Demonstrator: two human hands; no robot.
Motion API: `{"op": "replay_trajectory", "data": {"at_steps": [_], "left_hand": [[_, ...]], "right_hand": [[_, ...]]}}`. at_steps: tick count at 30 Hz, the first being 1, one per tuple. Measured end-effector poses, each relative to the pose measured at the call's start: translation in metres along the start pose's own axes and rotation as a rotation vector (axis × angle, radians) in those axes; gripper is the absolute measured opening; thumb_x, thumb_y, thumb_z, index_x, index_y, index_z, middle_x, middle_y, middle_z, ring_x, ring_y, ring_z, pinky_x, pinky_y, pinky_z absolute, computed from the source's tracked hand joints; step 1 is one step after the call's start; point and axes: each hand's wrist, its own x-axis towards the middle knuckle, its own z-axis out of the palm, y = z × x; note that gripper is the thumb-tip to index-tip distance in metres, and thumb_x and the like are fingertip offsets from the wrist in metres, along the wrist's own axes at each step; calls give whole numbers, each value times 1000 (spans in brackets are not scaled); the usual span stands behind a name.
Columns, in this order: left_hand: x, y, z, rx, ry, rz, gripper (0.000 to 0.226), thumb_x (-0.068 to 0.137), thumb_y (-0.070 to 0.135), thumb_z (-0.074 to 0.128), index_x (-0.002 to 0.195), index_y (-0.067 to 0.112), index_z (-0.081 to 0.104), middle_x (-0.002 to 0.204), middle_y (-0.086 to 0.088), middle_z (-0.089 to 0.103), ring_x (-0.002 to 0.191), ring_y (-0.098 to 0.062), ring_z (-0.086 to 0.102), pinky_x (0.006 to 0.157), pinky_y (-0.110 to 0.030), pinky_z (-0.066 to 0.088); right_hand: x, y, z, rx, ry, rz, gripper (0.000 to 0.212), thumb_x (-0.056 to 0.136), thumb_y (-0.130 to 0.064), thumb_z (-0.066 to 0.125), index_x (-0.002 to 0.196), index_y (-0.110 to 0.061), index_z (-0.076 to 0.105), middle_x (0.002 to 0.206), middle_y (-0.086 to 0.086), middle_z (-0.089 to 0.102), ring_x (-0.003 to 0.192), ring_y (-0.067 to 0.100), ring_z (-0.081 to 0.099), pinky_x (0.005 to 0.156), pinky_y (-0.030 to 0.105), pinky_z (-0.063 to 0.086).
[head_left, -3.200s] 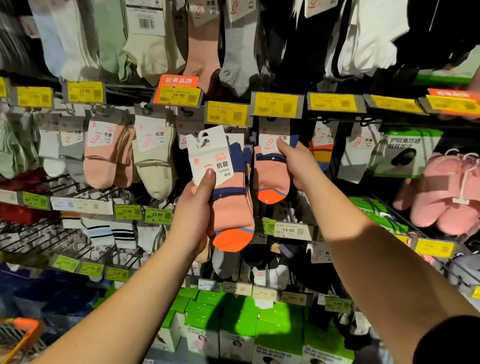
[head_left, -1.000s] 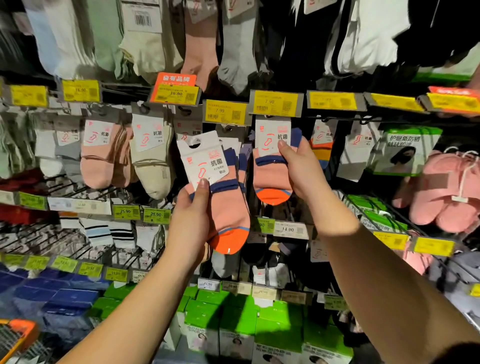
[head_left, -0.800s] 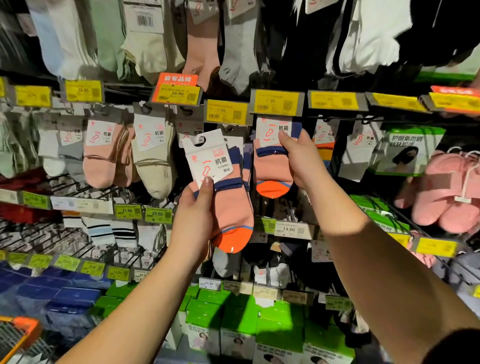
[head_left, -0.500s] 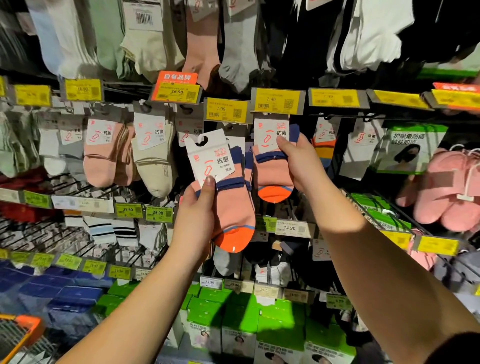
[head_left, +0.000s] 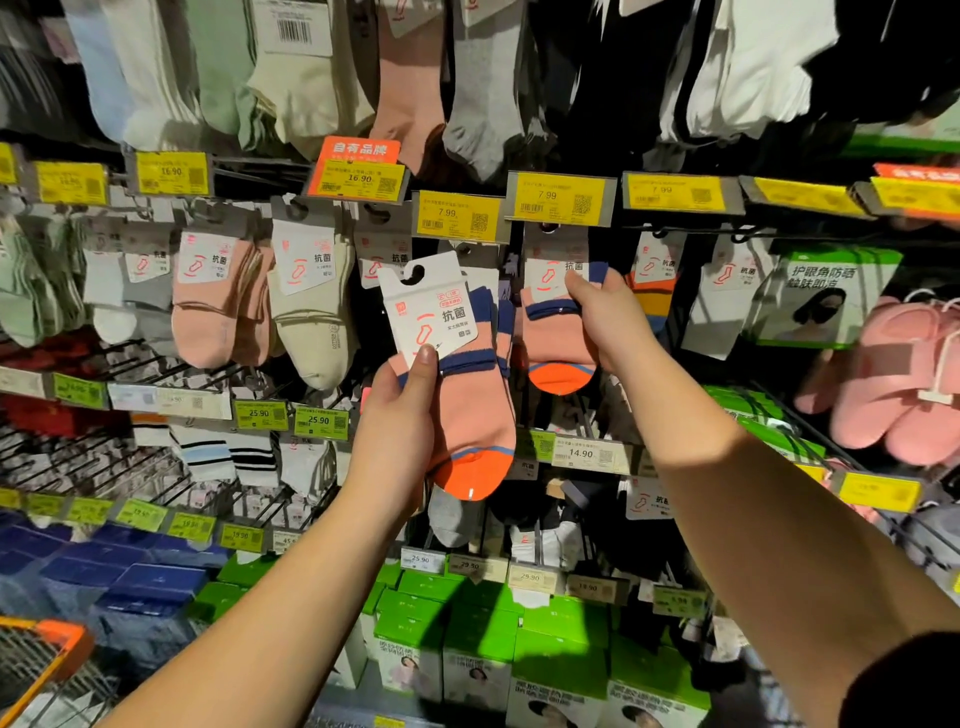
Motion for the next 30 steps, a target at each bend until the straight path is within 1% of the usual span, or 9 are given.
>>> {"op": "replay_trajectory", "data": {"at_steps": [4,8,14,16,19,23,26,28,30], "left_hand": [[0,-1,3,11,-22,-9,53,77,72,55,113,33,63,111,9,74,106,-15,69,98,-49,52],[-1,0,5,38,-15,13,42,91,61,55,119,29,61,113,8,73,105,-14,69,99,-47,52],[1,-8,-2,41,-29,17,29,99,51,52,116,29,61,110,7,73,102,-14,69,89,-38,53],[0,-11,-4,24,-23,13,24,101,45,51,115,27,61,109,7,72,95,-8,69,78,-30,53],[-3,-14,-4,-1,-42,2,17,102,39,52,109,27,62,104,9,73,84,1,70,66,-18,52],[-7,-18,0,1,-67,-10,25,101,39,54,118,23,64,106,7,75,96,-9,72,79,-28,54],[-11,-22,5,-18,-88,-18,14,101,37,55,107,27,64,89,17,76,85,0,72,74,-24,55],[-16,-23,9,-22,-109,-8,9,100,34,56,102,27,62,78,27,72,74,7,69,66,-16,53],[-19,-24,11,-24,-114,-9,14,97,37,63,104,25,63,81,23,74,76,1,71,69,-23,54]], "right_hand": [[12,-4,4,-430,61,-5,57,101,-45,47,138,-2,46,136,17,56,122,33,54,82,31,38],[22,-2,4,-613,40,56,73,100,-56,40,147,-1,37,147,20,48,132,37,48,100,39,41],[3,20,-13,-582,15,139,90,90,-74,42,142,0,39,127,16,58,115,33,59,82,37,43],[-22,24,-20,-523,20,159,79,92,-70,45,138,-5,42,127,12,58,105,29,58,80,35,43],[-73,25,-20,-310,28,51,41,100,-52,47,118,-16,52,97,1,59,77,12,52,66,32,39],[-134,25,-1,5,-72,-41,13,104,-36,48,96,-28,56,88,-6,56,75,5,51,71,25,44],[-159,25,11,105,-136,-155,6,98,-35,54,99,-31,59,93,-1,63,81,2,60,76,22,49],[-164,27,13,114,-163,-169,18,89,-43,59,104,-33,62,106,13,66,94,18,65,85,30,54],[-163,29,13,137,-160,-140,37,81,-53,65,108,-28,65,109,20,66,100,31,65,91,41,53]]}}
